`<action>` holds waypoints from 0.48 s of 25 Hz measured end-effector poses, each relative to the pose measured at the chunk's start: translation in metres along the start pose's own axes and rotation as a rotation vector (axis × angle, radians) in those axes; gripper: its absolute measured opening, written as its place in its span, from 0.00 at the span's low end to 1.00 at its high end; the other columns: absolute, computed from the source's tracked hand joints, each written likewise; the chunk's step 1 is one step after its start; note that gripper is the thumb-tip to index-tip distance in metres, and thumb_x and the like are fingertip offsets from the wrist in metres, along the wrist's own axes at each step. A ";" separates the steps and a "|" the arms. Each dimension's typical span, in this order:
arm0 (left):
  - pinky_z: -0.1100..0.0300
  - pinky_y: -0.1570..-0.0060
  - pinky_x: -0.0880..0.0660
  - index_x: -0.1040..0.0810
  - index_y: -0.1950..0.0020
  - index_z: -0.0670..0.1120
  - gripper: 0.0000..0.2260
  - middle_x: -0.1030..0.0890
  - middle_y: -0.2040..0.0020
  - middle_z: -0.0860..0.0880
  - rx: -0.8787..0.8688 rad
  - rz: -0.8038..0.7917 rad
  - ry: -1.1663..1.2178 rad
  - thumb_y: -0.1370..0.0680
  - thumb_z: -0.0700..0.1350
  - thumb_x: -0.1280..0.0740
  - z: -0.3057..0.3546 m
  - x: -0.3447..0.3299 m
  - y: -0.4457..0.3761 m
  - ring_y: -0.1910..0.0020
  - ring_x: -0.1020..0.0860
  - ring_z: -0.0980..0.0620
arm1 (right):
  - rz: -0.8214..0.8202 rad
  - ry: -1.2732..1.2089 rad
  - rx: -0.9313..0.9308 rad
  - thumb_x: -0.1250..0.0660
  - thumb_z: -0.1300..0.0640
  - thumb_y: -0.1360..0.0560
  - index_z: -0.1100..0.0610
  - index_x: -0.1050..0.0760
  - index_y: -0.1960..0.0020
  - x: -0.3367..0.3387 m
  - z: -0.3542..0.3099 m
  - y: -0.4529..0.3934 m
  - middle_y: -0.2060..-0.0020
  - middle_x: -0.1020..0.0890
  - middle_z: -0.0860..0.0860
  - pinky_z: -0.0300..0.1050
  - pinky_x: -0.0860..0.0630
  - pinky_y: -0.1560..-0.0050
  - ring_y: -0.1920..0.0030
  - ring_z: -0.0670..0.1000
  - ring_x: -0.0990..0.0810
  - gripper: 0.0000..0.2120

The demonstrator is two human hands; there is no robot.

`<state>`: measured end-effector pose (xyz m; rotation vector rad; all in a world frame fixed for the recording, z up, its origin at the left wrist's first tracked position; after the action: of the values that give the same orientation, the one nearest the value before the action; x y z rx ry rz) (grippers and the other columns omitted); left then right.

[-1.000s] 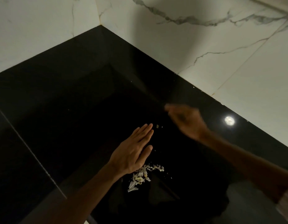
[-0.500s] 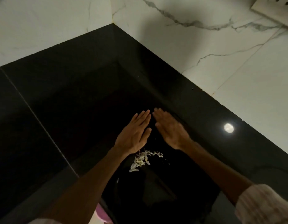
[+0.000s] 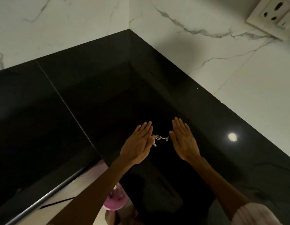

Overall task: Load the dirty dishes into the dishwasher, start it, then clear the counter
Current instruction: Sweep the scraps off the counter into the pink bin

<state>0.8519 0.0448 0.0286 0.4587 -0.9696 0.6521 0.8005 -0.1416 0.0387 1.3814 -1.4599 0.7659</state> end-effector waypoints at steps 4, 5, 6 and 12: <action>0.62 0.25 0.62 0.55 0.23 0.47 0.23 0.54 0.21 0.51 -0.017 0.000 -0.004 0.17 0.54 0.62 0.010 -0.005 0.019 0.23 0.60 0.59 | -0.147 0.042 0.214 0.61 0.44 0.18 0.52 0.56 0.21 -0.029 -0.056 0.031 0.23 0.57 0.44 0.38 0.67 0.26 0.23 0.42 0.61 0.26; 0.61 0.24 0.61 0.55 0.24 0.49 0.21 0.54 0.21 0.52 -0.020 0.011 0.019 0.16 0.54 0.62 0.011 -0.010 0.028 0.23 0.60 0.60 | -0.177 -0.013 0.250 0.59 0.46 0.17 0.51 0.54 0.22 -0.027 -0.061 0.040 0.23 0.56 0.43 0.38 0.65 0.25 0.23 0.40 0.60 0.25; 0.60 0.23 0.59 0.54 0.24 0.50 0.20 0.52 0.21 0.53 -0.025 0.024 0.059 0.16 0.53 0.61 0.013 -0.014 0.038 0.23 0.59 0.62 | -0.211 -0.107 0.249 0.57 0.46 0.17 0.49 0.50 0.22 -0.021 -0.061 0.044 0.23 0.52 0.42 0.40 0.60 0.23 0.23 0.38 0.57 0.24; 0.59 0.24 0.45 0.30 0.28 0.42 0.26 0.34 0.25 0.49 0.159 0.485 0.691 0.16 0.56 0.53 0.004 0.002 0.073 0.24 0.40 0.57 | -0.071 -0.400 0.028 0.55 0.39 0.18 0.51 0.38 0.24 0.002 -0.044 -0.002 0.24 0.39 0.47 0.40 0.47 0.26 0.25 0.41 0.44 0.28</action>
<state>0.8001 0.0958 0.0376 0.1037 -0.3606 1.2324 0.8116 -0.1025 0.0559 1.6662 -1.6968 0.4818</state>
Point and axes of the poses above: each hand's wrist, its own y-axis away from the middle knuckle, its own x-axis out of the back of the hand, z = x × y, the point moved 5 cm from there along -y, towards the middle knuckle
